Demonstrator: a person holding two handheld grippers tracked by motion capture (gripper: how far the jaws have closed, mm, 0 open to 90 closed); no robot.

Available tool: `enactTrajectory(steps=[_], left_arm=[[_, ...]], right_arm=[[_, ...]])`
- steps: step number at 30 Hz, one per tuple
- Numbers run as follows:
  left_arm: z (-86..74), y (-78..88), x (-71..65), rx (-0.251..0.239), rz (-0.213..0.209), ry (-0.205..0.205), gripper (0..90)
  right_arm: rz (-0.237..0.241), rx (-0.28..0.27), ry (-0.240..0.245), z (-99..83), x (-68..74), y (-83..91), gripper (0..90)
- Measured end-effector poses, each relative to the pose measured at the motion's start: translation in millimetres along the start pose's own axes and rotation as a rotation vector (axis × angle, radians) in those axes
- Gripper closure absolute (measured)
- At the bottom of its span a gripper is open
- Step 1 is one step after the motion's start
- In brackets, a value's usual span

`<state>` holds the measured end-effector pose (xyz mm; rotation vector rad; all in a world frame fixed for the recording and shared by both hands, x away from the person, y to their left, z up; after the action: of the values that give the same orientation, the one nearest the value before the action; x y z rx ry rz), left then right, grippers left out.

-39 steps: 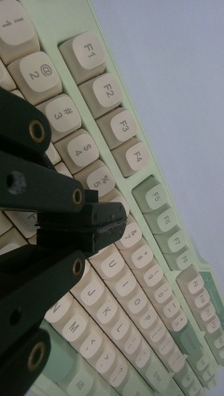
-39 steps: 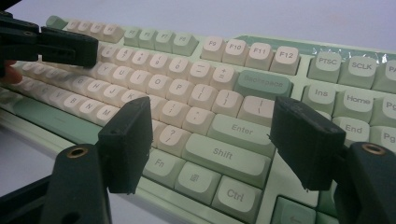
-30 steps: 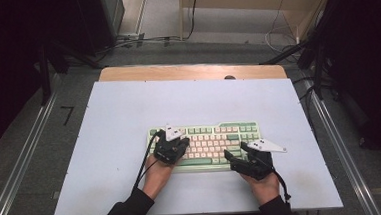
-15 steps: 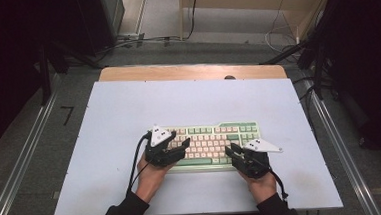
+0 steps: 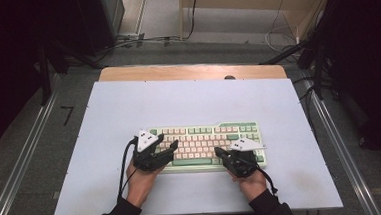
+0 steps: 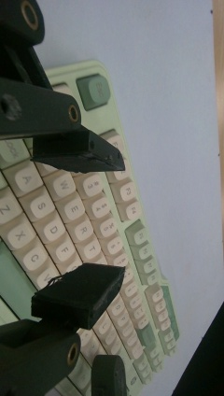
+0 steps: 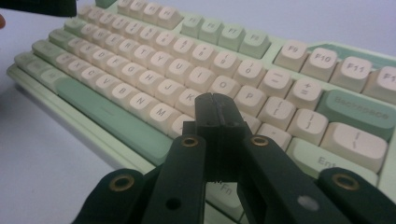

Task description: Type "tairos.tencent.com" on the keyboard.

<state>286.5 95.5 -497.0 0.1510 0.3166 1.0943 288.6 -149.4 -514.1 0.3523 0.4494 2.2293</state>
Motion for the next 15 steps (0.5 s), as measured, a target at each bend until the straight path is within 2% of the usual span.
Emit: enactTrajectory(steps=[6,15], left_arm=[[-0.7,5.5,5.5,-0.004,0.017,0.009,42.9],[-1.7,4.9,4.6,0.001,0.012,0.005,42.9]], right_arm=[[0.005,0.017,0.013,-1.1,2.9,-4.7,87.7],[-0.001,0.021,0.010,-2.7,1.6,-5.1,87.6]])
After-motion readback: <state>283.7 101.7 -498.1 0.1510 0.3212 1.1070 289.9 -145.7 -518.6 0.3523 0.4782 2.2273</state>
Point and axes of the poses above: each handheld gripper's, and its own axes: y roughly backward along the jaws, z roughly out of its top, x roughly to its left, the point moved 4 cm from there along -y, roughly forward along the jaws, and after that the axes turned 12 degrees about -x, right-handed, at the moved point
